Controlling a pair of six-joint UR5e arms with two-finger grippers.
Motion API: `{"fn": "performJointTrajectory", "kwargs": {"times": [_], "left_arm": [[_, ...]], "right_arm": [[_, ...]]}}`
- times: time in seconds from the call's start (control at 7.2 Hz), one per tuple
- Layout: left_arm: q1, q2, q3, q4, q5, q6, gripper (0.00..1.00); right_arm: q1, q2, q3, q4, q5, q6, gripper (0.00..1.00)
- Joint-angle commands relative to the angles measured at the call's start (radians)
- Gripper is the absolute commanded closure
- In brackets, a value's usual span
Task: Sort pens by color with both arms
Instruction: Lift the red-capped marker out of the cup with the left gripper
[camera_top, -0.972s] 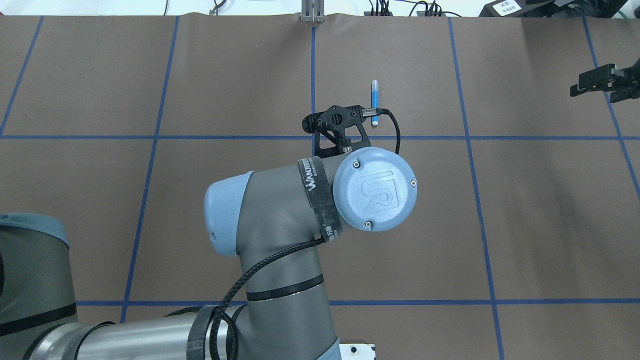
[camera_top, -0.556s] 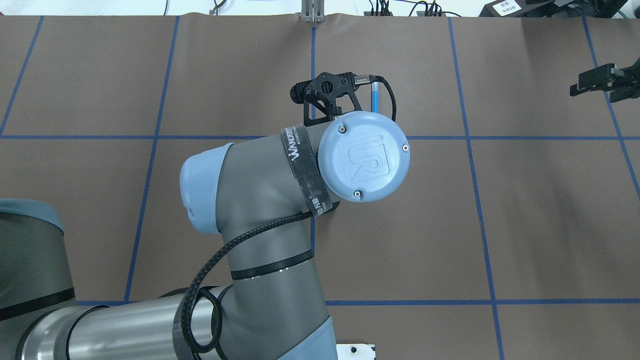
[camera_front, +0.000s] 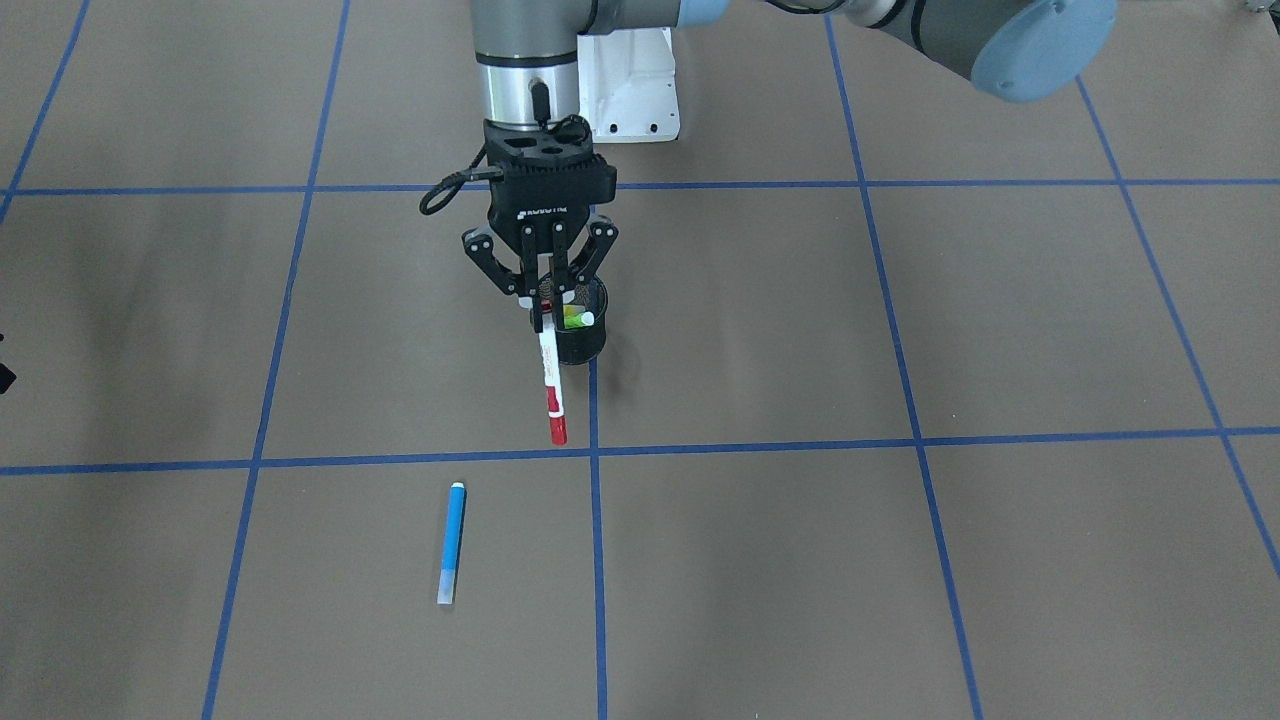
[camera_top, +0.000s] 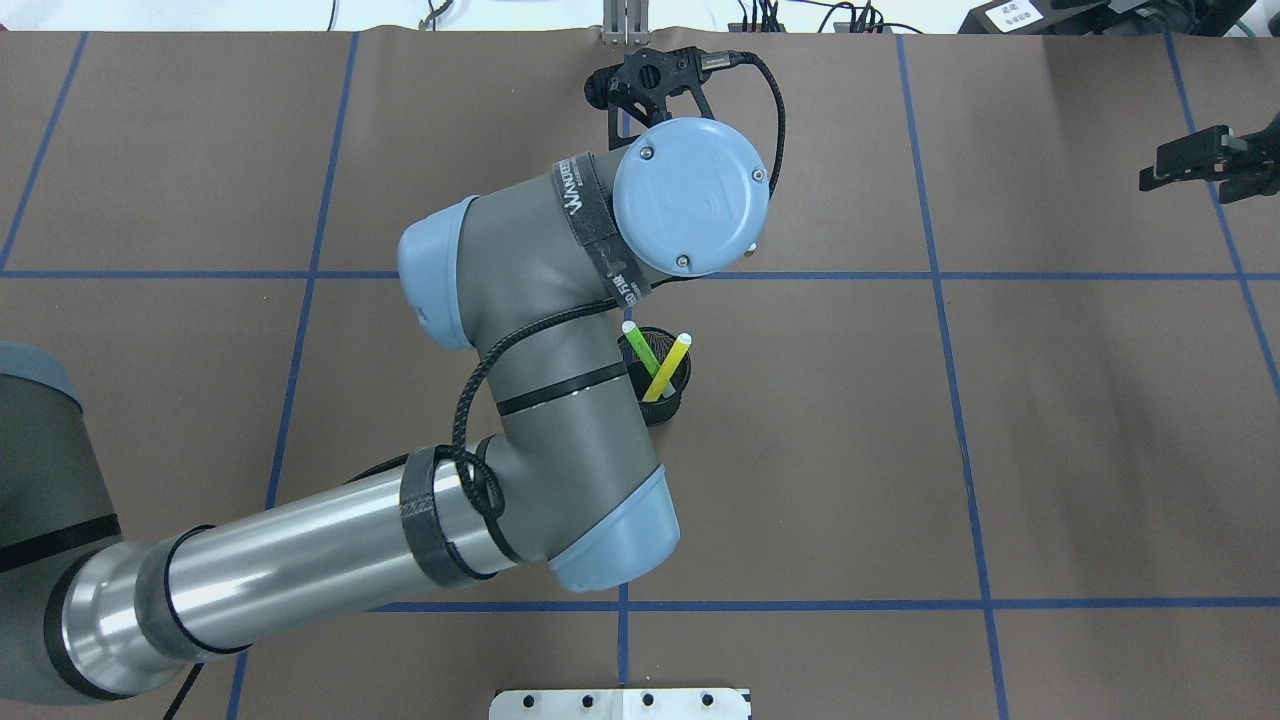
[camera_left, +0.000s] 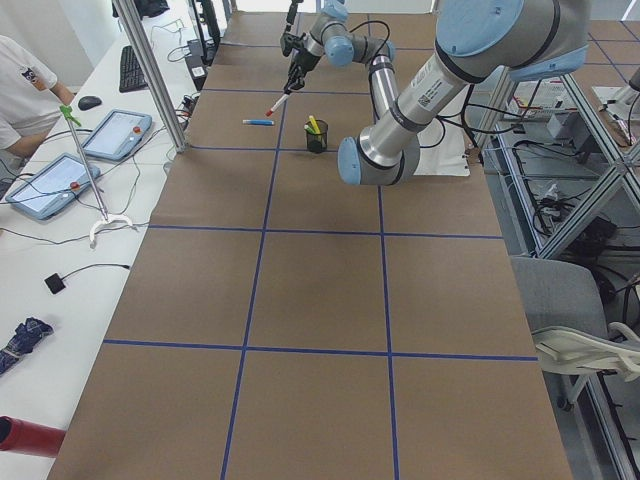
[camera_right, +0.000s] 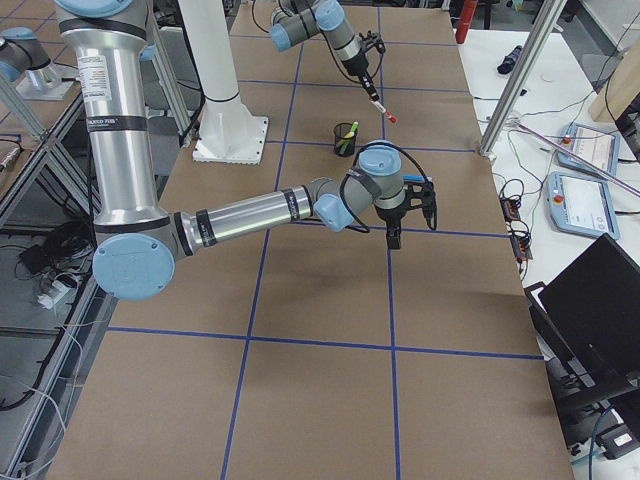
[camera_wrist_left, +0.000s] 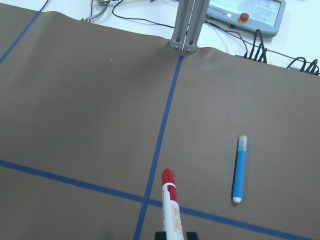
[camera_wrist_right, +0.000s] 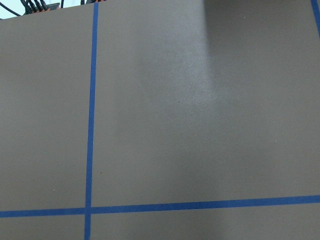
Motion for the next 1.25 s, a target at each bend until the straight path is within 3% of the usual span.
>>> {"fn": "performJointTrajectory", "kwargs": {"times": [0.0, 0.14, 0.42, 0.83, 0.97, 1.11], "left_arm": [[-0.027, -0.002, 0.236, -0.329, 0.045, 0.068, 1.00], [-0.027, -0.013, 0.357, -0.483, 0.053, 0.080, 1.00], [-0.027, -0.086, 0.541, -0.564, 0.109, 0.080, 1.00], [-0.024, -0.106, 0.607, -0.609, 0.110, 0.080, 1.00], [-0.022, -0.110, 0.607, -0.609, 0.107, 0.080, 0.88], [-0.022, -0.110, 0.607, -0.609, 0.102, 0.089, 0.29]], "right_arm": [[0.000, 0.003, 0.000, 0.000, 0.000, 0.000, 0.00], [0.000, 0.005, 0.000, 0.000, 0.000, 0.000, 0.00], [-0.002, 0.005, -0.002, 0.000, -0.001, 0.002, 0.00], [-0.002, 0.006, -0.014, 0.003, -0.015, 0.002, 0.00], [-0.002, 0.006, -0.018, 0.006, -0.015, 0.000, 0.00], [-0.002, 0.009, -0.020, 0.006, -0.015, 0.000, 0.00]]}}
